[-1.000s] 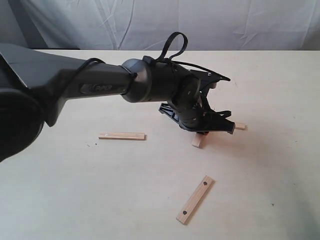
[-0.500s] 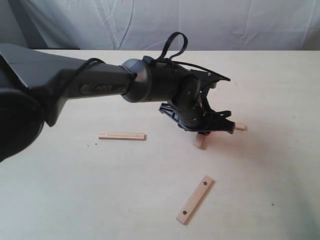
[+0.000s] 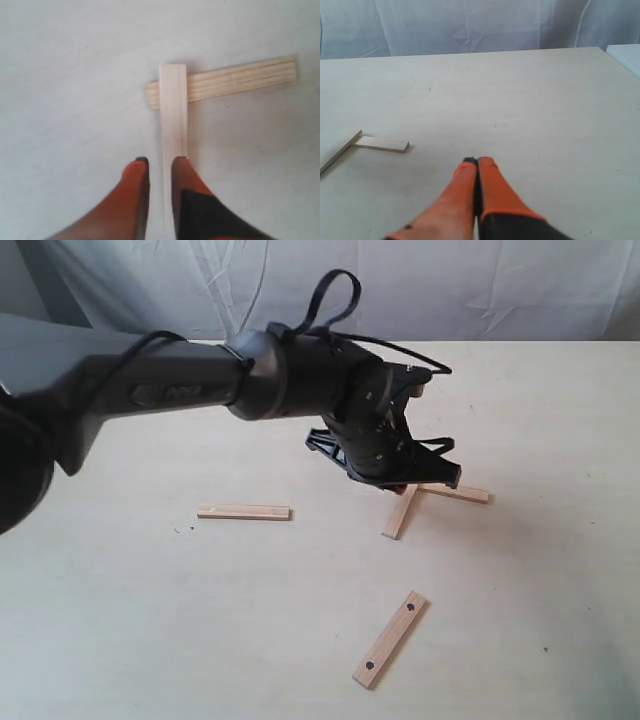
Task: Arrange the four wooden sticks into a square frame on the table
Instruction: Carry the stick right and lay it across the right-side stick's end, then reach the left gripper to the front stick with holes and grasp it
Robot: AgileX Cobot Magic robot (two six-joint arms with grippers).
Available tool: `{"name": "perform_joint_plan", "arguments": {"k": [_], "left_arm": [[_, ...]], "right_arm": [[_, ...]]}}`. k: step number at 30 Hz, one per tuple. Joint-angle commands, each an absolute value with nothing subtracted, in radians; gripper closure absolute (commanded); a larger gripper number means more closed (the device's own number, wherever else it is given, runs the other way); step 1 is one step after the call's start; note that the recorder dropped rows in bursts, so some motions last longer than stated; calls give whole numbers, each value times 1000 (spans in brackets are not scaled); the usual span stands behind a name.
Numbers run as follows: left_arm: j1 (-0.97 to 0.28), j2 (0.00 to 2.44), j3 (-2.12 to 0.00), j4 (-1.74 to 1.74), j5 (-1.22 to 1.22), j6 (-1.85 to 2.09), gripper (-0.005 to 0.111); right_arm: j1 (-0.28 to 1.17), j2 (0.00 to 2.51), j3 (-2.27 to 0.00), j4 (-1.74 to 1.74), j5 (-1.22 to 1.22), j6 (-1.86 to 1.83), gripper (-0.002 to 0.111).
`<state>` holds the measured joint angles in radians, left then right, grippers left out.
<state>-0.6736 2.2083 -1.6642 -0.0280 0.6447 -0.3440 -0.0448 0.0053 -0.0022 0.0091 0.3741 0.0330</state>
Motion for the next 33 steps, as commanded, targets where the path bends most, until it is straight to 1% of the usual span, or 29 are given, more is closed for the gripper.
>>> {"name": "perform_joint_plan", "arguments": {"k": [1,8,11,23,33], "left_arm": [[-652,2142,-1670,-25,715,-270,107],[-649,2056,-1668,77,861,-246,107],[-649,1999,-1635,119,899,-246,107],[-649,1690,-1332,131,839,-198,107],[-649,1486,-1114,121,807,-200,107]], "right_arm": [[-46,0,0,10,365,30,108],[-46,0,0,15,363,30,108],[-46,0,0,26,363,30,108],[-46,0,0,26,363,30,108],[-46,0,0,36,365,30,108]]}}
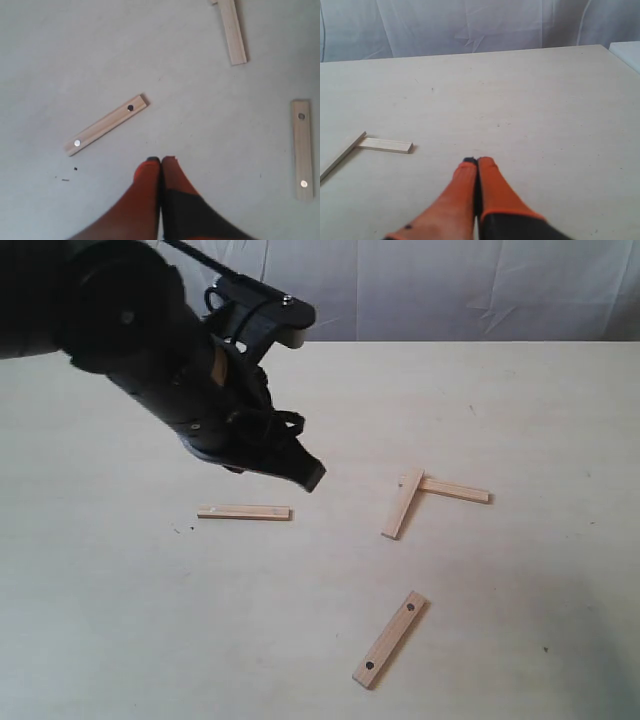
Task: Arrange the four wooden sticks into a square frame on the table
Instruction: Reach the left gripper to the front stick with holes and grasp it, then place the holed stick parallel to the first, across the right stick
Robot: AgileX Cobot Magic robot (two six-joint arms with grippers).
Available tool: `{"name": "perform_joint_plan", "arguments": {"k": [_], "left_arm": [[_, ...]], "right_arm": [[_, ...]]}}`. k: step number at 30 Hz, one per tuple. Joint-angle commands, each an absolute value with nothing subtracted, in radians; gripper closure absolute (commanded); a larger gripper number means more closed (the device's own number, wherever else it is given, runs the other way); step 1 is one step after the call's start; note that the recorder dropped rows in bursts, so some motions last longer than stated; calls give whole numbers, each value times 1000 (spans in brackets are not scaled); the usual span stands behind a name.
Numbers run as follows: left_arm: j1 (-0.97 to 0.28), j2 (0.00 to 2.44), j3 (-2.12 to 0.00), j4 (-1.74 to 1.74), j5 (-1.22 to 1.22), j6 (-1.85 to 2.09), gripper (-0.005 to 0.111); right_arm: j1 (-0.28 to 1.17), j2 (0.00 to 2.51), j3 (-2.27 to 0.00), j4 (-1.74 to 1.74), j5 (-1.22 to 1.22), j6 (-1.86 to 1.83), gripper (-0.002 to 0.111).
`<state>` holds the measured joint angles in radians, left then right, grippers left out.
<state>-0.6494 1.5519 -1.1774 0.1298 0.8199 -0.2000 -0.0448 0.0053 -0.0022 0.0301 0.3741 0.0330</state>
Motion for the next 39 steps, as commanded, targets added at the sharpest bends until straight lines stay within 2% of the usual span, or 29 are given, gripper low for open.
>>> {"name": "perform_joint_plan", "arguments": {"k": [1,6,17,24,29,31,37,39], "left_arm": [[-649,1474,-1097,116,807,-200,107],[-667,1452,-1036,59,804,-198,107],[-861,1624,-1022,-80,618,-209,107],[-937,1953,-1281,-113,683,-237,107],[-947,2019,-1340,-58,744,-252,107],[-947,2020,-1340,-58,740,-252,101],[-947,2020,-1340,-26,740,-252,72],[-947,2020,-1340,-26,734,-252,66]], "right_arm": [[-46,0,0,36,365,30,108],[-46,0,0,36,365,30,108],[-46,0,0,36,365,30,108],[-46,0,0,35,362,30,108],[-46,0,0,35,362,30,108],[-46,0,0,35,362,30,108],[-46,0,0,38,365,30,108],[-46,0,0,38,365,30,108]]}}
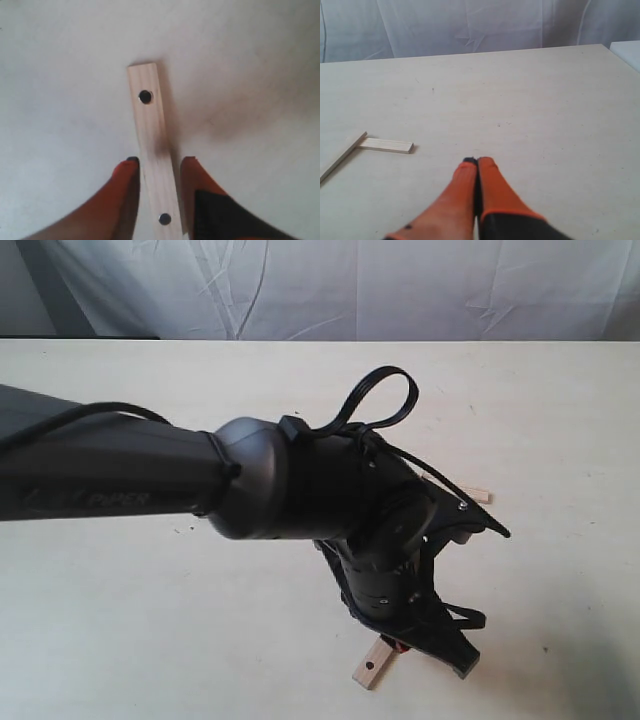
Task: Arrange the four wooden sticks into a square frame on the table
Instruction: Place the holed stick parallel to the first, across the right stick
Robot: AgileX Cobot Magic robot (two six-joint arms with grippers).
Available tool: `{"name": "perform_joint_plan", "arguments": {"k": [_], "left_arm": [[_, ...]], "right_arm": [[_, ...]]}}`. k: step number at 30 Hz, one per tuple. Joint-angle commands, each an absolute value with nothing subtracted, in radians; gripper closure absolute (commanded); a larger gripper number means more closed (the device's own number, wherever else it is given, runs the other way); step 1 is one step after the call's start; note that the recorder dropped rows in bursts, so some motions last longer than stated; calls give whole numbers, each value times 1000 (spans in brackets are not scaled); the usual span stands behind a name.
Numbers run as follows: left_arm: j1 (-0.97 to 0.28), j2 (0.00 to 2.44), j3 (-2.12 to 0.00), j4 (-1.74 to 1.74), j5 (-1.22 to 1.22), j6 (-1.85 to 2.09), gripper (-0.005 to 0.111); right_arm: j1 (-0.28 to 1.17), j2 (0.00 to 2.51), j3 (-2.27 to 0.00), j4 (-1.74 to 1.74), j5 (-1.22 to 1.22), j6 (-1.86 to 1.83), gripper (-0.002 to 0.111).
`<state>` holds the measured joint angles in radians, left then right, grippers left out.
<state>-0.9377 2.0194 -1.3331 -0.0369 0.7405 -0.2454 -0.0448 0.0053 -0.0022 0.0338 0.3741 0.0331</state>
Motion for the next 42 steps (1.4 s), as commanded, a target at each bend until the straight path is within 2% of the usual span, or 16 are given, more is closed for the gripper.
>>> {"name": "perform_joint_plan", "arguments": {"k": [1,13,15,22,23,27,30,42], "left_arm": [[-947,2020,-1340,-26,731,-252,65],[-950,2080,-1340,-10,721,-252,65],[-950,2083,-1340,-13,724,-252,70],[-950,2083,-1340,-28,742,-252,105],[-950,2079,-1351,-24,743,-252,107],[-948,2063,-1426,29,765,-256,107],[-936,2060,-1562,120,763,-369,107],[-853,2154,-1800,65,706,-498,107]], "right_arm": [[-46,0,0,38,365,30,108],[-46,0,0,38,365,30,108],[-46,0,0,38,362,30,108],[-46,0,0,38,362,30,108],[-46,0,0,38,362,30,108],[-46,0,0,38,362,30,108],[-46,0,0,38,365,30,108],[-46,0,0,38,365,30,108]]}}
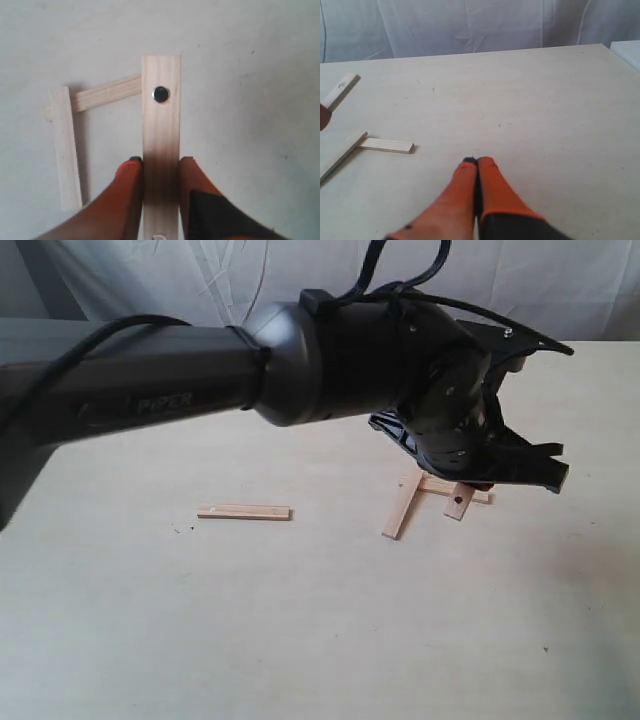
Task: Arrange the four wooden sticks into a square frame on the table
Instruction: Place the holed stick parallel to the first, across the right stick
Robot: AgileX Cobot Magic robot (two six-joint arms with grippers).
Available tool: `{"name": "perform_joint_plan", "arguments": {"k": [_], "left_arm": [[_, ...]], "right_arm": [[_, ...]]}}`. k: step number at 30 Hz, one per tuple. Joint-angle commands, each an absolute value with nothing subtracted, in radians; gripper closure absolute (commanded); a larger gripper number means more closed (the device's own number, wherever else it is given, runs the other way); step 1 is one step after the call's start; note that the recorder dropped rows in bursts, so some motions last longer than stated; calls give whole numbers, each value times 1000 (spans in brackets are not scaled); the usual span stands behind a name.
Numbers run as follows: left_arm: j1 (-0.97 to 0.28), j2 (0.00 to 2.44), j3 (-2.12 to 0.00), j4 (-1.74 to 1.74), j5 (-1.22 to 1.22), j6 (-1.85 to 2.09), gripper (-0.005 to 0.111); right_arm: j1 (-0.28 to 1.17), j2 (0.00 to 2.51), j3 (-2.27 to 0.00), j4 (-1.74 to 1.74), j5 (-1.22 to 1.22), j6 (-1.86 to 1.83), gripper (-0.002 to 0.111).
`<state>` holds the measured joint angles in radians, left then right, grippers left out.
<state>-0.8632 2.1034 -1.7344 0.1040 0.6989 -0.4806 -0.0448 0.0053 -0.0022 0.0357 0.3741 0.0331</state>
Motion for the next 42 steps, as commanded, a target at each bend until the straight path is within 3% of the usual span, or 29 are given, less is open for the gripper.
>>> {"name": "perform_joint_plan", "arguments": {"k": [1,10,21,25,32,42], "left_arm": [[-853,2176,-1819,54,715,-498,107],[-853,2355,-2015,53,791,-577,107],[-853,2432,-2064,107,799,-609,107],[-853,2432,-2064,138,788,-609,98],[-853,2432,-2064,146,785,-609,71],[-848,2402,-2064,151,818,-582,75]], "right_arm": [[-46,0,0,38,365,30,108],[-46,0,0,38,365,30,108],[-46,0,0,36,363,30,108],[-46,0,0,36,363,30,108],[-46,0,0,36,363,30,108],[-46,0,0,38,365,30,108]]}}
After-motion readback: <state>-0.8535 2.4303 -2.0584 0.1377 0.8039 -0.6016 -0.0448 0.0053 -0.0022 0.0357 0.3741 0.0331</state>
